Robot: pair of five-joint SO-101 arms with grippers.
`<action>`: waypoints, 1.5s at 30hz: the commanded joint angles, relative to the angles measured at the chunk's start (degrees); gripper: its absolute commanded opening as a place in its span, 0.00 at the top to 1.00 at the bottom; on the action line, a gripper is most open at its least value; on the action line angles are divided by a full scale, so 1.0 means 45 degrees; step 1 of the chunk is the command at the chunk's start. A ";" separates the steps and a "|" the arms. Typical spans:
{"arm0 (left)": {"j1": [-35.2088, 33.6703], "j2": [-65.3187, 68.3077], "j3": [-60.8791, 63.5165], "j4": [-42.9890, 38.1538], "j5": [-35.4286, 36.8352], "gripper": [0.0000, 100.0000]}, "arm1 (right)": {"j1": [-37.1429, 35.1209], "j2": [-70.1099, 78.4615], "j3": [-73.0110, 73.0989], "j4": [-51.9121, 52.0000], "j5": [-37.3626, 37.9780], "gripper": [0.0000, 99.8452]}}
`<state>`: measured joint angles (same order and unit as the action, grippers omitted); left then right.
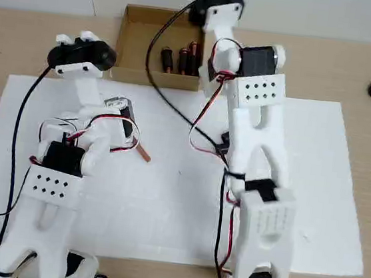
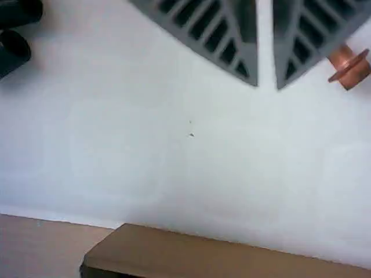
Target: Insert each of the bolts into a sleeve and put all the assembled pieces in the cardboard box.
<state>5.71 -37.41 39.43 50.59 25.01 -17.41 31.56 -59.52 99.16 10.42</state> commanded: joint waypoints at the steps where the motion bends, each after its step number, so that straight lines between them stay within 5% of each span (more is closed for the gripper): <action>1: -0.0098 -0.0176 -0.0674 0.0020 -0.0078 0.99 | -0.0068 -0.2335 0.2383 0.0107 0.0801 0.79; 8: -0.0078 -0.0020 -0.0381 0.0039 0.0020 0.99 | -0.0049 -0.3311 0.4806 0.0107 0.1680 0.79; 24: 0.0137 0.0645 0.1690 -0.0039 0.3419 0.99 | 0.0147 -0.3487 0.5763 0.0147 0.1661 0.79; 38: 0.0274 0.6095 -0.4347 0.2208 0.4415 0.99 | 0.0166 -0.7551 1.0862 -0.0459 0.1739 0.79; 45: 0.0234 0.6955 -0.6398 0.5040 0.4884 0.99 | 0.0166 -0.9680 1.3792 -0.1455 0.1817 0.79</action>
<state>6.59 -6.02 15.16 68.18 45.32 -17.14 -6.59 -0.62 94.77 17.63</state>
